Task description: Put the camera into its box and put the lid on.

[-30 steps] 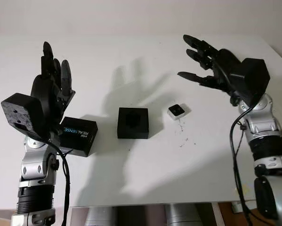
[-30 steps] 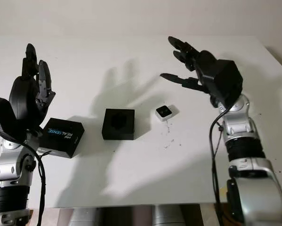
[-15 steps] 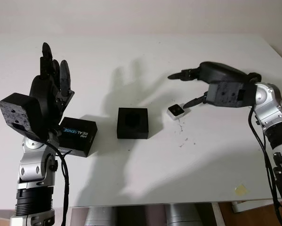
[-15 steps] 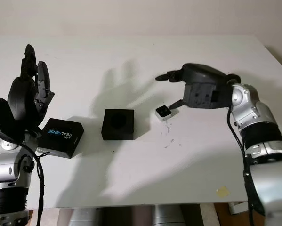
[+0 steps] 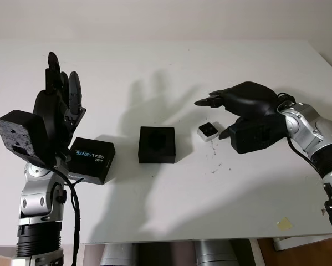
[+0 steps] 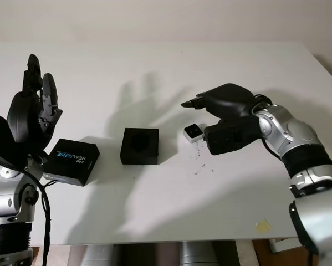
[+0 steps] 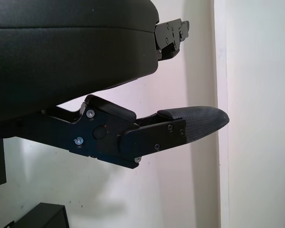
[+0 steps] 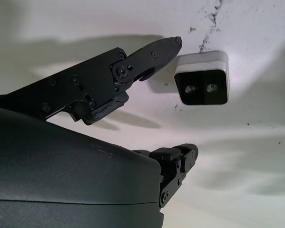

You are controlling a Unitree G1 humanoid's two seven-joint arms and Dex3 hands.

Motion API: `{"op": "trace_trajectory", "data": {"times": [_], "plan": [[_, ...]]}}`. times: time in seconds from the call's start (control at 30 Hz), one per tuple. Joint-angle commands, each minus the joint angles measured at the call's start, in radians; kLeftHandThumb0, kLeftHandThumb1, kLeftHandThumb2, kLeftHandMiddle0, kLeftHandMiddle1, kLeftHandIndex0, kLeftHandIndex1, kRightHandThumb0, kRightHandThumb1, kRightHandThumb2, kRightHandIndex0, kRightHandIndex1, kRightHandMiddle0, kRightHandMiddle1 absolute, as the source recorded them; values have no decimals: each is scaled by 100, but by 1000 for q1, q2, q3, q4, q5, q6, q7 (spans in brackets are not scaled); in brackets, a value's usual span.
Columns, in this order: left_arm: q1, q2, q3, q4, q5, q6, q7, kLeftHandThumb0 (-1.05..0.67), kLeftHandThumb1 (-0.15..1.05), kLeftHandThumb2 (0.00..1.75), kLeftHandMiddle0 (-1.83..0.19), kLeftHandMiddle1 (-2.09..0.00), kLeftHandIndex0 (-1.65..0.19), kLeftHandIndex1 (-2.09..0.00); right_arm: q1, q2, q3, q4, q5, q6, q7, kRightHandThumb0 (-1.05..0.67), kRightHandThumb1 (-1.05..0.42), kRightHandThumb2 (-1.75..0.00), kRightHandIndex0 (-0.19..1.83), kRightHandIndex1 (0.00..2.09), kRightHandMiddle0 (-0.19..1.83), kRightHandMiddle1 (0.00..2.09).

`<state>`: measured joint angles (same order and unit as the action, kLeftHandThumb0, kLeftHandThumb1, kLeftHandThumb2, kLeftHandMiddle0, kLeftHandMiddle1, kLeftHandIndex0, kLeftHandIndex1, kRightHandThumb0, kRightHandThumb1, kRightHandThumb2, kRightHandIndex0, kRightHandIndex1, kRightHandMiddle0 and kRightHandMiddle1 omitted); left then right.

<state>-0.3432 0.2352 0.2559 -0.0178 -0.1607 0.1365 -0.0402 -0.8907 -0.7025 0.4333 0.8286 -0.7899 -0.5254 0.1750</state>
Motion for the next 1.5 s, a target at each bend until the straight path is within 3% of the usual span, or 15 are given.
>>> {"op": "trace_trajectory", "data": {"times": [0.0,0.3,0.57,1.07,1.47], "plan": [[8,4,5,-14,-1,0,-1,-74,105,59,19,0,19,0,19,-26,-2,-18,6,-4,-4,-58,-87,-6,11,0,33,4],[10,2,3,-16,3,-1,6,-73,105,60,19,0,19,0,47,-52,-37,-42,84,-10,65,-65,-88,-6,-1,2,28,1],[9,3,0,-16,5,-3,5,-73,105,61,19,0,19,0,88,-40,-66,-15,124,-37,-26,-62,-90,-6,5,7,37,6],[8,7,-1,-17,5,4,0,-73,105,61,19,0,19,0,85,43,-135,170,292,-127,-76,-58,-88,-5,12,7,49,15],[5,5,0,-10,9,-7,-1,-72,105,61,19,0,19,0,88,69,-138,210,315,-109,-39,-58,-88,-5,-3,2,49,20]]}}
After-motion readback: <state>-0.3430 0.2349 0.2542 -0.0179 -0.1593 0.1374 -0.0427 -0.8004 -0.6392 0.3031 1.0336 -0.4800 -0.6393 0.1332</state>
